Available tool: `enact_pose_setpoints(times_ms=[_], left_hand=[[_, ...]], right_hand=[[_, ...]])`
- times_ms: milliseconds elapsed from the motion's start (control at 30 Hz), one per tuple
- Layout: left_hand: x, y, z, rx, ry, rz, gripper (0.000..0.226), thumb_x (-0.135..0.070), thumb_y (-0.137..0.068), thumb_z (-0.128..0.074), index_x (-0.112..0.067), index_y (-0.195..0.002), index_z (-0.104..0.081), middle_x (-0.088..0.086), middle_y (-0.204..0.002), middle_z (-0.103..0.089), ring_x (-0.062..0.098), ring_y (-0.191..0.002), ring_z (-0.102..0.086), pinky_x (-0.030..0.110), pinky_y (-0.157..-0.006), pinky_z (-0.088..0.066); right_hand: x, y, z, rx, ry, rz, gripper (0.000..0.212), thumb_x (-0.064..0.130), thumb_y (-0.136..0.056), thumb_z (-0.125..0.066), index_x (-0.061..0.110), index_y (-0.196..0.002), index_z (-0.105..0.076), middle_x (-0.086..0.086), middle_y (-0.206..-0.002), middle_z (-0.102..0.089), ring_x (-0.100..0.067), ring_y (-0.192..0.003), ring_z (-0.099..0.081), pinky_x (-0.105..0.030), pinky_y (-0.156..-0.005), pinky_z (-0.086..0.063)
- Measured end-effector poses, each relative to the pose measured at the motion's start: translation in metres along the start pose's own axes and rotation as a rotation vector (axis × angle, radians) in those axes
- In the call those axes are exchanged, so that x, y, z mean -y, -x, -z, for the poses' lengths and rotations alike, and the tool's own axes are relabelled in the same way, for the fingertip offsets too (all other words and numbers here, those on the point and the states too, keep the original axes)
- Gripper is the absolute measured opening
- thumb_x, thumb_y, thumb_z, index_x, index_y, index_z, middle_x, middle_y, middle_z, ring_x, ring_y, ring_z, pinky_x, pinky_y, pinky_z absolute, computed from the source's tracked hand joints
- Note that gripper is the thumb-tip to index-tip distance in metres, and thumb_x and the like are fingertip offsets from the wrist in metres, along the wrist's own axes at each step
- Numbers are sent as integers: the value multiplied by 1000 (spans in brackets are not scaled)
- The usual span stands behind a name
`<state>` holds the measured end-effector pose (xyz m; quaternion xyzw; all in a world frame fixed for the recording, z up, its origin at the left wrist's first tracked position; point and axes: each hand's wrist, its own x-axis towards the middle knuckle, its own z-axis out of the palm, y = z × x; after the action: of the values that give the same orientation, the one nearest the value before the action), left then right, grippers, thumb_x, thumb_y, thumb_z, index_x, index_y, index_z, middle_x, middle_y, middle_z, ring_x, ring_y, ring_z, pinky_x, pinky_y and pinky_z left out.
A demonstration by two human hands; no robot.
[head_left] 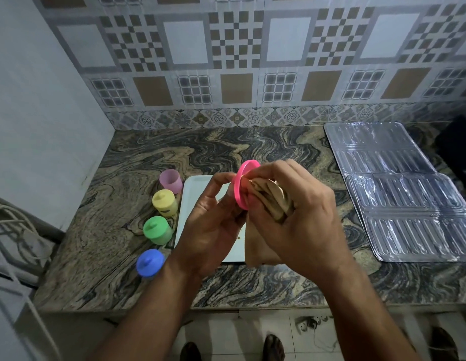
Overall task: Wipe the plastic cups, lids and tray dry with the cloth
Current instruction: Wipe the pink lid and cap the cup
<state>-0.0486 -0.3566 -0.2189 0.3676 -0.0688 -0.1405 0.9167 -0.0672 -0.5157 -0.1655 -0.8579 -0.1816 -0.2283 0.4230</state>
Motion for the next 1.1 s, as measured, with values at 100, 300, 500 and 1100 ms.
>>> enact_pose_setpoints(times_ms=[100, 300, 500, 1100], left_hand=[[0, 0, 1, 21, -13, 25, 35, -24, -83, -86, -21, -114, -71, 10, -116, -75, 20, -106, -71, 32, -98, -56], [0, -1, -4, 24, -45, 42, 40, -29, -79, -90, -22, -113, -72, 9, -116, -76, 19, -106, -70, 32, -100, -55], [4, -1, -10, 25, -134, -9, 30, -34, -82, -86, -26, -109, -74, 7, -122, -76, 16, -108, -73, 29, -100, -56], [9, -4, -2, -56, -539, -228, 17, -29, -89, -77, -28, -105, -74, -4, -99, -77, 10, -100, -72, 22, -94, -53]], right_hand=[[0, -1, -1, 0, 42, -8, 24, 39, -89, -68, 18, -98, -74, 5, -90, -60, -13, -73, -57, -40, -70, -53], [-2, -4, 9, 75, 43, -42, 21, 36, -87, -75, 15, -92, -74, 7, -82, -58, -9, -69, -55, -21, -64, -47], [-8, -2, 8, 58, -214, -321, 17, 38, -84, -78, 21, -87, -78, 7, -72, -74, -4, -65, -69, -27, -61, -54], [-29, 12, 4, 39, -841, -611, 31, 21, -78, -83, -5, -93, -78, -19, -90, -80, -17, -80, -70, -28, -71, -57]])
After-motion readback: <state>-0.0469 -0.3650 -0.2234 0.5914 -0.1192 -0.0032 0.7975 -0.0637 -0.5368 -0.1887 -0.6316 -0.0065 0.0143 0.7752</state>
